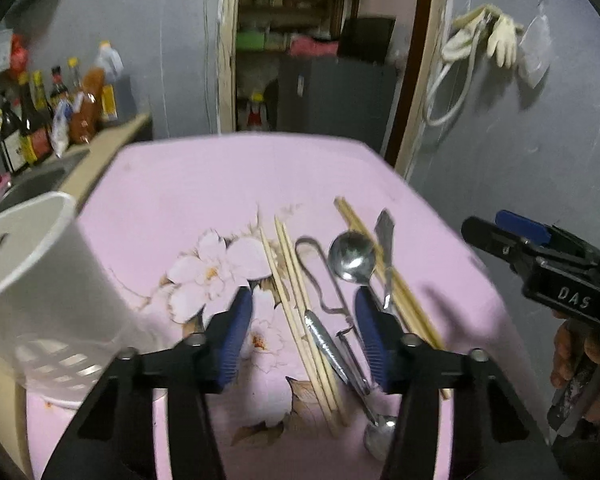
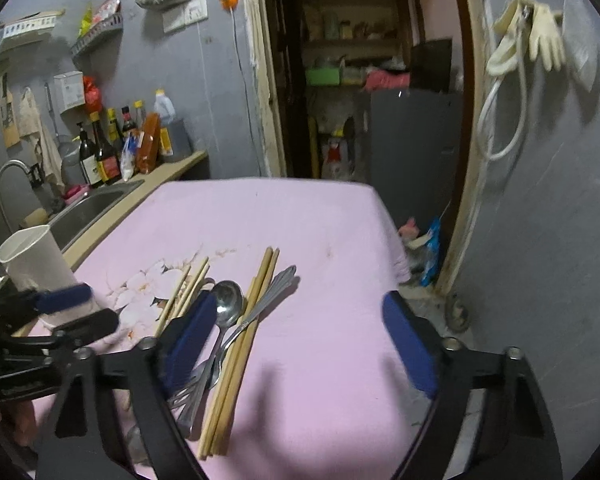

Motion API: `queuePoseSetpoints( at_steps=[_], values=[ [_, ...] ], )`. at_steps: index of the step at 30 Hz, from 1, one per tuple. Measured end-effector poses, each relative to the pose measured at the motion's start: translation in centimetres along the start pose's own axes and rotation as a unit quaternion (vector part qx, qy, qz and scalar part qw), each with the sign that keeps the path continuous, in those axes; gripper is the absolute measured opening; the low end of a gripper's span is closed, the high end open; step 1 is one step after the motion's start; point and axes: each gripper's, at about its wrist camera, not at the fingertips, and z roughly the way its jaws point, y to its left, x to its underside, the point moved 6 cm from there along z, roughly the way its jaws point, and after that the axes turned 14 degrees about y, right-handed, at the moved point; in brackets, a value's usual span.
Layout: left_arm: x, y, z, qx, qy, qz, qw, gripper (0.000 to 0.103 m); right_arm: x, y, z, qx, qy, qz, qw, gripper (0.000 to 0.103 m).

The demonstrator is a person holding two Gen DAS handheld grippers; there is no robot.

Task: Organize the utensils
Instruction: 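Move the left tool toward the utensil pile while the right tool approaches it too, then close the left tool on a wooden chopstick while the right tool grasps another chopstick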

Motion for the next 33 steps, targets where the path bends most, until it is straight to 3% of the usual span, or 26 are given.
queuePoseSetpoints(
  at_steps=[5,12,16,25,33],
  values=[
    [0.0,1.0,3.1,0.002,0.050,-0.014,0.9987,0.022,0.1,0.5,2.8,-0.022,0.046,-0.006,0.999,0.049],
    [0.2,2.0,5.1,0.012,0.082,-0.027,0.9962,0.017,1.3,1.7,5.2,-0.034,0.103,-0.036,0.993,0.027],
    [0.1,2.4,5.9,0.015,0.094,-0.026,0.9951,0.017,1.6,1.7,5.9,-0.053,0.126,-0.033,0.990,0.022],
    [-0.1,2.7,6.4,0.011,0.110,-0.032,0.9934,0.011,1.2,2.7,6.6,-0.053,0.145,-0.048,0.987,0.020],
    [-0.9,2.7,7.1,0.007,0.123,-0.028,0.9919,0.011,-0.2,3.0,8.0,-0.004,0.146,-0.076,0.986,0.019]
  ],
)
